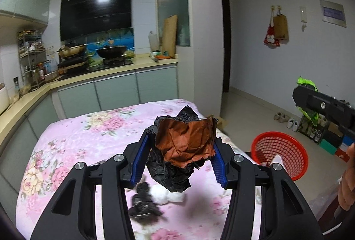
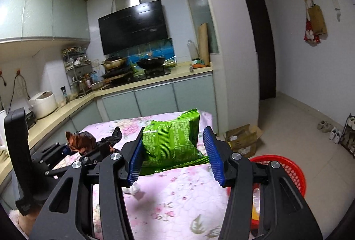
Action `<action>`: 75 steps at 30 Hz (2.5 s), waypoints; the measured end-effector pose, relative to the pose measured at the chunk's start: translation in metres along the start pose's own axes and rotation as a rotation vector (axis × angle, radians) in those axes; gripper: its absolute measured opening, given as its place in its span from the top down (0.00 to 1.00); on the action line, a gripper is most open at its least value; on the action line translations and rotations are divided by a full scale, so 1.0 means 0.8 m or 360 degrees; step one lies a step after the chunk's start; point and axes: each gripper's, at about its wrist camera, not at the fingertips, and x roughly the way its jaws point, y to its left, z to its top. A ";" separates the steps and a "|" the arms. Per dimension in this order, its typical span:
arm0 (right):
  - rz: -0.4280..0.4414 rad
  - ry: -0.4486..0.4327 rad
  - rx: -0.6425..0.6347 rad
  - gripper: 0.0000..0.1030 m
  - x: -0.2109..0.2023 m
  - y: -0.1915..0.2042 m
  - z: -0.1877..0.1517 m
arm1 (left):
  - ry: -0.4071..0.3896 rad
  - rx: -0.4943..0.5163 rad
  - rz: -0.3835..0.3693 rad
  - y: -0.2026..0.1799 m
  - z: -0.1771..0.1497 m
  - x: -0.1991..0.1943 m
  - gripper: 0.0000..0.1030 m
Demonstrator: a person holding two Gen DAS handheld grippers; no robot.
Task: Collect trash
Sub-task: 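Carry the cloths and green packet with both tools over the red basket, then open both tools to drop the cloths and packet into the basket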
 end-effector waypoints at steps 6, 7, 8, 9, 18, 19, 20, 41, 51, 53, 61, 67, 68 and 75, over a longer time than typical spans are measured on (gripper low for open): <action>-0.0086 -0.0012 0.0046 0.52 -0.011 -0.031 0.001 | 0.0029 0.0073 -0.0080 -0.041 0.004 0.013 0.53; -0.0098 -0.0010 0.0056 0.52 -0.012 -0.035 0.000 | 0.0032 0.0076 -0.0097 -0.047 0.004 0.015 0.53; -0.0115 -0.0008 0.0067 0.52 -0.013 -0.040 0.000 | 0.0034 0.0078 -0.0109 -0.051 0.005 0.016 0.53; -0.0126 -0.0007 0.0074 0.52 -0.015 -0.042 -0.001 | 0.0036 0.0082 -0.0121 -0.055 0.006 0.018 0.53; -0.0236 0.0000 0.0163 0.52 -0.022 -0.078 -0.004 | 0.0084 0.0125 -0.0229 -0.105 0.008 0.037 0.53; -0.0245 0.0004 0.0176 0.52 -0.021 -0.081 -0.005 | 0.0091 0.0132 -0.0241 -0.111 0.008 0.039 0.53; -0.0252 0.0008 0.0186 0.52 -0.021 -0.085 -0.006 | 0.0096 0.0139 -0.0251 -0.115 0.007 0.041 0.53; -0.0504 0.0146 0.0419 0.51 -0.007 -0.161 -0.017 | 0.0240 0.0186 -0.0450 -0.186 0.010 0.095 0.53; -0.0491 0.0312 0.0584 0.51 0.024 -0.204 -0.040 | 0.0456 0.0141 -0.0617 -0.216 -0.011 0.150 0.53; -0.0497 0.0345 0.0611 0.51 0.033 -0.212 -0.047 | 0.0488 0.0133 -0.0638 -0.219 -0.014 0.158 0.53; -0.0511 0.0489 0.0760 0.51 0.061 -0.247 -0.080 | 0.0660 0.0091 -0.0722 -0.241 -0.036 0.194 0.53; -0.0428 0.0564 0.0891 0.41 0.073 -0.258 -0.095 | 0.0745 0.0101 -0.0758 -0.254 -0.049 0.215 0.52; -0.0412 0.0572 0.0921 0.40 0.074 -0.261 -0.097 | 0.0754 0.0100 -0.0759 -0.255 -0.051 0.217 0.52; -0.0416 0.0547 0.0977 0.31 0.064 -0.268 -0.094 | 0.0739 0.0119 -0.0769 -0.256 -0.054 0.216 0.42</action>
